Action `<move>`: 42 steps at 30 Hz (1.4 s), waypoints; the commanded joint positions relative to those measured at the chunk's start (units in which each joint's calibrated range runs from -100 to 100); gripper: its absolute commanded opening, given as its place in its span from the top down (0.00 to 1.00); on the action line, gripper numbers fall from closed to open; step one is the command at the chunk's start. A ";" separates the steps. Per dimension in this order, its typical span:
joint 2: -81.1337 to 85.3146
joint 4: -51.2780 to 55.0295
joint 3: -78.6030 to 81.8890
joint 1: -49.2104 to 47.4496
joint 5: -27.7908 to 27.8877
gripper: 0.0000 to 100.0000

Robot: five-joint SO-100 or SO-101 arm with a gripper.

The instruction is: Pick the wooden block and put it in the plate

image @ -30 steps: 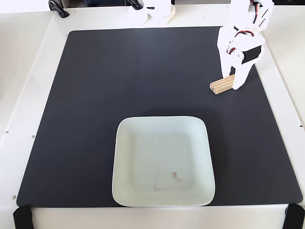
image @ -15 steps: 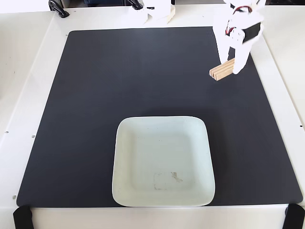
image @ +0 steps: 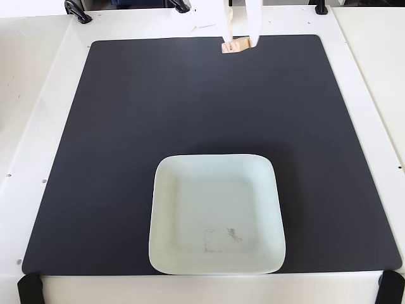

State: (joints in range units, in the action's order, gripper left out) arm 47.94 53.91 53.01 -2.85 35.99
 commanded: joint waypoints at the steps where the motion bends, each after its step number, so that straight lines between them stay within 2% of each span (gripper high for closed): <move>1: 4.52 -14.80 7.23 7.44 12.22 0.99; 5: 0.45 -30.54 10.91 15.05 17.82 0.99; 10: -15.23 -48.39 7.14 17.52 18.78 0.99; 14: -30.56 -56.78 -3.21 16.06 18.78 0.99; 19: -48.28 -58.82 -18.69 14.27 18.46 0.99; 25: -61.67 -58.82 -31.64 10.35 18.25 0.99; 30: -66.24 -58.82 -36.32 8.90 18.20 0.99; 42: -66.41 -58.73 -35.96 8.78 18.20 0.99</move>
State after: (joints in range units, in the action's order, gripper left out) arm -19.10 -4.25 19.37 5.75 54.46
